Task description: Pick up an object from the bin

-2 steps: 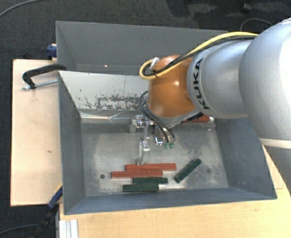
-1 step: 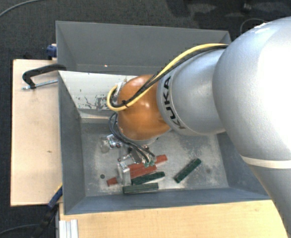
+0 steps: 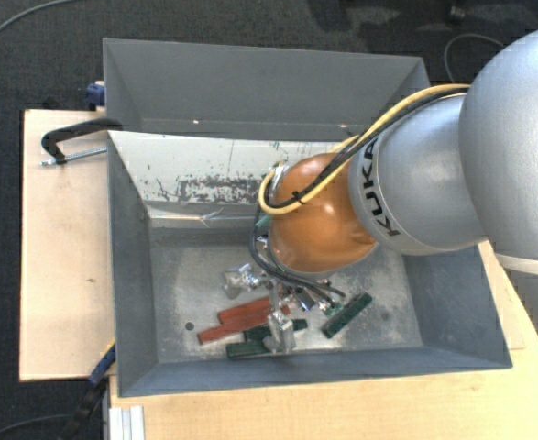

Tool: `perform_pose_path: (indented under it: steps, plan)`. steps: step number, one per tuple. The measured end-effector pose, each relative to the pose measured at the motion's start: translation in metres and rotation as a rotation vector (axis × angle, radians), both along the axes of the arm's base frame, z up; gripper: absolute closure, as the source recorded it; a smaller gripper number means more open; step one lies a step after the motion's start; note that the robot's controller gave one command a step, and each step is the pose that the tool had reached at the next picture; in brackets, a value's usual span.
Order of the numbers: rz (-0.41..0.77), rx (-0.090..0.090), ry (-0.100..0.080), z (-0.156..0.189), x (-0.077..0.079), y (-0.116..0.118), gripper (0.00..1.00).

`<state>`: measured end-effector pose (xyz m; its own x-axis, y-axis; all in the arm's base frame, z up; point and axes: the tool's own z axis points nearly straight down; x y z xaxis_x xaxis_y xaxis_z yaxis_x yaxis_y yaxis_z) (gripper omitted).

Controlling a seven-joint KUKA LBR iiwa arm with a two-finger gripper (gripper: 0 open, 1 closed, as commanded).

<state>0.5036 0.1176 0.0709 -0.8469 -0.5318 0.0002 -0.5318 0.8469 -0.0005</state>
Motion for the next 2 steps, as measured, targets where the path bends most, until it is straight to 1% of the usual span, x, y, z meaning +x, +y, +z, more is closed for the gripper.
perform_pose_path:
  steps: [1,2]
  plan:
    - [0.001,0.004,-0.006,0.002,0.002,0.002,1.0]
    - [0.055,0.011,-0.013,0.09,-0.004,0.097,1.0]
